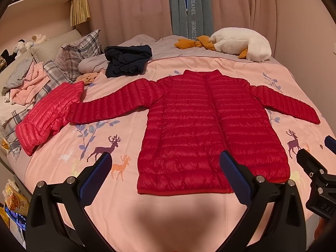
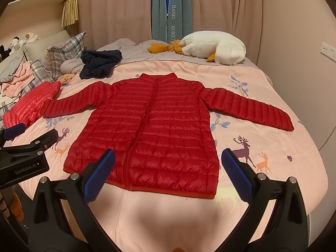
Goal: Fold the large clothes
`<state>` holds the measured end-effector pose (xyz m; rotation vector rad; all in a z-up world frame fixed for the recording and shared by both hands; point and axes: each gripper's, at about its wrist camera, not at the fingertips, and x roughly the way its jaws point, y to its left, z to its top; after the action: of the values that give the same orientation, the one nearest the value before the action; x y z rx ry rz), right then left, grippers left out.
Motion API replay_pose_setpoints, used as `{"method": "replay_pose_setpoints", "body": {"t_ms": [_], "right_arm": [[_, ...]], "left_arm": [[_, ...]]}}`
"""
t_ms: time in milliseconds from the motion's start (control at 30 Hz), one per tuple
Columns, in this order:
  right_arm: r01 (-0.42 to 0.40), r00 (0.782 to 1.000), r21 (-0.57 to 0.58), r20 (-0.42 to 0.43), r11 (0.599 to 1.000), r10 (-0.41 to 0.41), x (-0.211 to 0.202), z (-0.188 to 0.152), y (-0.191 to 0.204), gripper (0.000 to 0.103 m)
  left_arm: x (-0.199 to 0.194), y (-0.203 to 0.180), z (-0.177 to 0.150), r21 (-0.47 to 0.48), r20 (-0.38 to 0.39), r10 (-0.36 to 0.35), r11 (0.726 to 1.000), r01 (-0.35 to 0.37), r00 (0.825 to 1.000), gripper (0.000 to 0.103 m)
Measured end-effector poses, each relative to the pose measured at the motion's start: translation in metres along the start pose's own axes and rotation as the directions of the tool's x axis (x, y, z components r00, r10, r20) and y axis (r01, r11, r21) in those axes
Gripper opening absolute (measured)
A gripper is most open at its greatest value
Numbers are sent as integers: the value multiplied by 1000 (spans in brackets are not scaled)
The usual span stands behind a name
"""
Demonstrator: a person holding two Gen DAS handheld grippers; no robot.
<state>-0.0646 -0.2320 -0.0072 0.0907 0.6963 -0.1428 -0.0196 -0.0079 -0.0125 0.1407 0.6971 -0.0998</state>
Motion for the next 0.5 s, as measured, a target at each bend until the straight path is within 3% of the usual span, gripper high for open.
{"method": "replay_pose_setpoints", "body": {"t_ms": [500], "right_arm": [[-5, 1000, 7, -5, 1000, 5, 3, -2, -1, 101]], "left_arm": [[3, -1, -1, 0, -4, -3, 1000, 3, 1000, 102]]}}
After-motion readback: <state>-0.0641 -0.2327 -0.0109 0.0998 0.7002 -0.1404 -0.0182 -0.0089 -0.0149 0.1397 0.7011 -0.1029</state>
